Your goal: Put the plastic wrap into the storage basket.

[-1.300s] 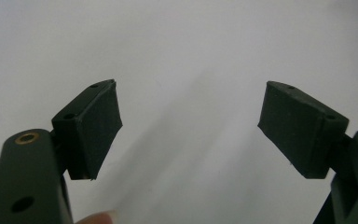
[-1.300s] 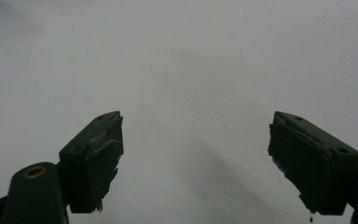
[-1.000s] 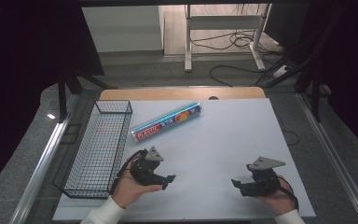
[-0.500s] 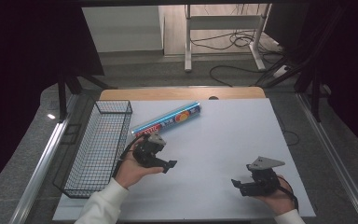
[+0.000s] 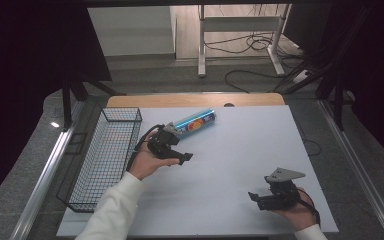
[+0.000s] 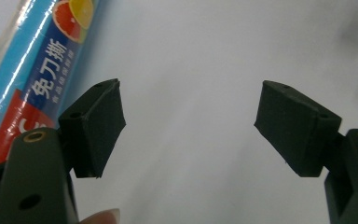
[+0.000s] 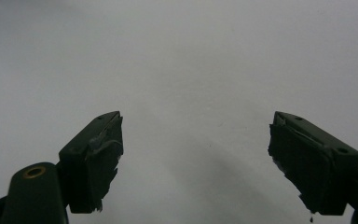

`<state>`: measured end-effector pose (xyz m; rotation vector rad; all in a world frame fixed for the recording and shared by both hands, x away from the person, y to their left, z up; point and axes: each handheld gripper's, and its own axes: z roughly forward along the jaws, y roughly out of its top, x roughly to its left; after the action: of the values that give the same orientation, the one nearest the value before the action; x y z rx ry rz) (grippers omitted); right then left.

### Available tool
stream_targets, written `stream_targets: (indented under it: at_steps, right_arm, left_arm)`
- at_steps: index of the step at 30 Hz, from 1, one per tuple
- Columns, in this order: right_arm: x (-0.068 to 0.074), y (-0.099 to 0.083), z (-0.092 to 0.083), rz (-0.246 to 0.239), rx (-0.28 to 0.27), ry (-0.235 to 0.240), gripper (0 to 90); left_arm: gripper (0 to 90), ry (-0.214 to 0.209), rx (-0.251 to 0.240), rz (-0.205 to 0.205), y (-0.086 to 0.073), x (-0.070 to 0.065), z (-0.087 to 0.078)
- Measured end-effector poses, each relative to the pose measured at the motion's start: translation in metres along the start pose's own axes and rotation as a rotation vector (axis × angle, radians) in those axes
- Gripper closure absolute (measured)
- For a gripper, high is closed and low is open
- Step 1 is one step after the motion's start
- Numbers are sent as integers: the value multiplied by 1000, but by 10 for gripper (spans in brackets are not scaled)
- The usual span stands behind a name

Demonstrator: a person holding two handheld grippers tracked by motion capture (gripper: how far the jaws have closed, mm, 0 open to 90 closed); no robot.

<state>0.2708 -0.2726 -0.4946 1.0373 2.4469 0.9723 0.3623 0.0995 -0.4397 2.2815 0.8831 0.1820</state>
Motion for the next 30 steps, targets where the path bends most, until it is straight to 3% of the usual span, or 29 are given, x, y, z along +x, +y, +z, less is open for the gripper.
stream_targets:
  at_steps: [17, 30]
  right_arm:
    - [1, -1, 2, 3, 5, 4, 184]
    - [0, -1, 3, -1, 10, 8, 184]
  left_arm:
    - [248, 67, 12, -22, 18, 38, 19]
    - [265, 119, -7, -80, 17, 59, 35]
